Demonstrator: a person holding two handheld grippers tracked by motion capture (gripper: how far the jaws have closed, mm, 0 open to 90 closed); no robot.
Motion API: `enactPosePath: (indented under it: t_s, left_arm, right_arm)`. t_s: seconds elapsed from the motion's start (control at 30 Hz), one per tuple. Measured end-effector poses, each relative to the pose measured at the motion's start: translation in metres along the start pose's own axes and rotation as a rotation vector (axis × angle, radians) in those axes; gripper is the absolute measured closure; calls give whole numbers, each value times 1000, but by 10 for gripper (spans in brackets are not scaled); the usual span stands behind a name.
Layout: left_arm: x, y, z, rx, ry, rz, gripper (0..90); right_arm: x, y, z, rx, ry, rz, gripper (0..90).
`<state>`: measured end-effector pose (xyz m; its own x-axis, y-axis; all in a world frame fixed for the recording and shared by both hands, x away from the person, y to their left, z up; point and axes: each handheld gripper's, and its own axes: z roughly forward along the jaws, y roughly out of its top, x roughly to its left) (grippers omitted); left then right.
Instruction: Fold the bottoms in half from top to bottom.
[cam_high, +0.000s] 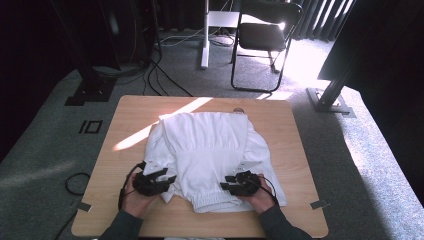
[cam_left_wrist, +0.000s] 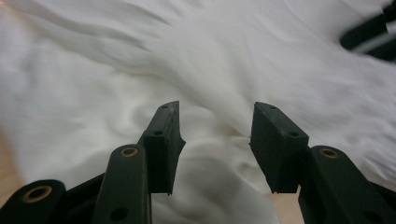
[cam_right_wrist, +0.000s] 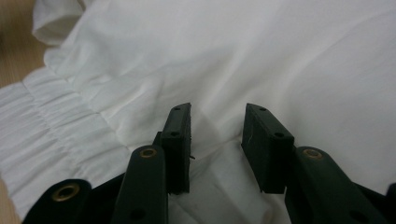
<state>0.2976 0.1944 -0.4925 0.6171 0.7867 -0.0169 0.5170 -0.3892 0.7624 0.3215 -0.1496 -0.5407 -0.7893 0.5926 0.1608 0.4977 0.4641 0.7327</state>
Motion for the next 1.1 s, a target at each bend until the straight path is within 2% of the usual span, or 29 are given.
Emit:
enactPosePath:
  t_s: [0.07, 0.13, 0.23, 0.3, 0.37, 0.47, 0.57, 0.6, 0.63, 0.73, 0.8, 0.87, 0.93, 1.03, 1.07, 1.1]
  left_arm:
    - [12, 6, -4, -22, 17, -22, 535]
    - [21, 13, -3, -36, 34, -39, 531]
    - [34, 25, 7, -53, 39, -63, 525]
    - [40, 31, 18, -53, 35, -76, 516]
    - [44, 39, 34, -40, 40, -76, 518]
    - [45, 52, 63, -7, 41, -50, 518]
    - [43, 59, 92, 32, 44, -24, 518]
    - [43, 60, 100, 52, 47, -16, 519]
    - [43, 60, 108, 69, 55, -12, 521]
    - [46, 53, 122, 112, 41, -26, 537]
    - [47, 47, 125, 122, 26, -39, 542]
    - [46, 42, 123, 108, 13, -56, 546]
    - [42, 38, 119, 111, 6, -61, 547]
    - [29, 30, 109, 122, -8, -45, 547]
    - [29, 30, 109, 122, -8, -45, 547]
    - [20, 22, 100, 120, -22, -45, 547]
  right_arm:
    - [-2, 0, -2, -21, -12, 6, 606]
    - [-11, 6, -9, -79, -50, 29, 595]
    - [-31, 20, -17, -150, -130, 49, 575]
    - [-48, 30, -18, -165, -189, 70, 562]
    - [-67, 39, -13, -166, -230, 90, 549]
    - [-91, 50, -1, -158, -286, 127, 552]
    - [-108, 56, 14, -146, -323, 161, 548]
    - [-111, 57, 19, -136, -322, 174, 544]
    - [-114, 57, 24, -120, -322, 182, 535]
    - [-114, 53, 39, -53, -340, 163, 519]
    - [-113, 48, 44, -49, -344, 163, 519]
    - [-112, 44, 42, -71, -341, 179, 520]
    - [-107, 40, 39, -66, -339, 180, 520]
    - [-97, 33, 33, -53, -335, 166, 521]
    - [-92, 29, 30, -50, -332, 163, 521]
    - [-87, 25, 27, -46, -329, 161, 521]
